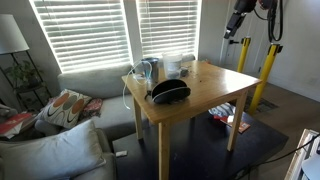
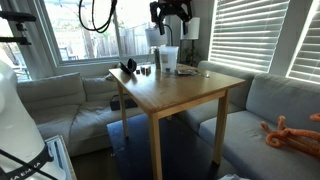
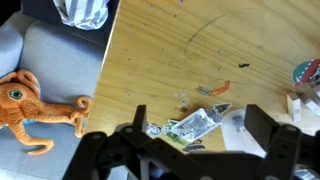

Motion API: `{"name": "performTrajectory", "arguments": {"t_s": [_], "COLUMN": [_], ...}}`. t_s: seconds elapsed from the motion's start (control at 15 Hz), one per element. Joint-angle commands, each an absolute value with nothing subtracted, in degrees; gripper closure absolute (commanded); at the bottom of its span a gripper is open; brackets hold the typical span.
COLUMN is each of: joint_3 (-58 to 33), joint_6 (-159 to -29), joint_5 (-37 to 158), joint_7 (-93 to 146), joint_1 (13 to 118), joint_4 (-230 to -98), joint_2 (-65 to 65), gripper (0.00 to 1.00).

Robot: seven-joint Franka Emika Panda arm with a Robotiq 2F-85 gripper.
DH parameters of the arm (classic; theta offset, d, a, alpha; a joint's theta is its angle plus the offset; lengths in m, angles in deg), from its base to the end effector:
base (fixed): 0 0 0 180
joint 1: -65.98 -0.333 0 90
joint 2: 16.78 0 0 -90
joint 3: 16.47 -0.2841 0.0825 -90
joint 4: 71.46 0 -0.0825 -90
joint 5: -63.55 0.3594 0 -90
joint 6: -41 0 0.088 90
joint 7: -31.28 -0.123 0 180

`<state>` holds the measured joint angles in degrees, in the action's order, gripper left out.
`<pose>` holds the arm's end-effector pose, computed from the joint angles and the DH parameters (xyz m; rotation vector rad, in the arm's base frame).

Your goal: Pick up the pouch sachet and put it in the frost cold cup

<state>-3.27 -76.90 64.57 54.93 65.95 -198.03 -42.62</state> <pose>0.4280 -0.1102 0.5418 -3.0689 -0.2842 -0.4821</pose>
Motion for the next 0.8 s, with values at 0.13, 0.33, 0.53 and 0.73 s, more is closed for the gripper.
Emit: {"name": "performTrajectory", "arguments": {"t_s": [0.13, 0.33, 0.53, 0.73], "joint_3": [2.4, 5.3, 6.1, 4.1], "joint_6": [-79.9, -80.9, -79.1, -75.2], "joint_5": [81.7, 92.8, 103.0, 109.5], "joint_7": [57.5, 60.5, 63.3, 63.6], "joint_1": [65.1, 65.3, 66.3, 69.0], "joint_4": [-192.0, -189.8, -186.8, -183.0], "joint_2": [-35.7, -30.6, -24.3, -17.0], "gripper": [0.00, 0.00, 0.00, 0.00]}}
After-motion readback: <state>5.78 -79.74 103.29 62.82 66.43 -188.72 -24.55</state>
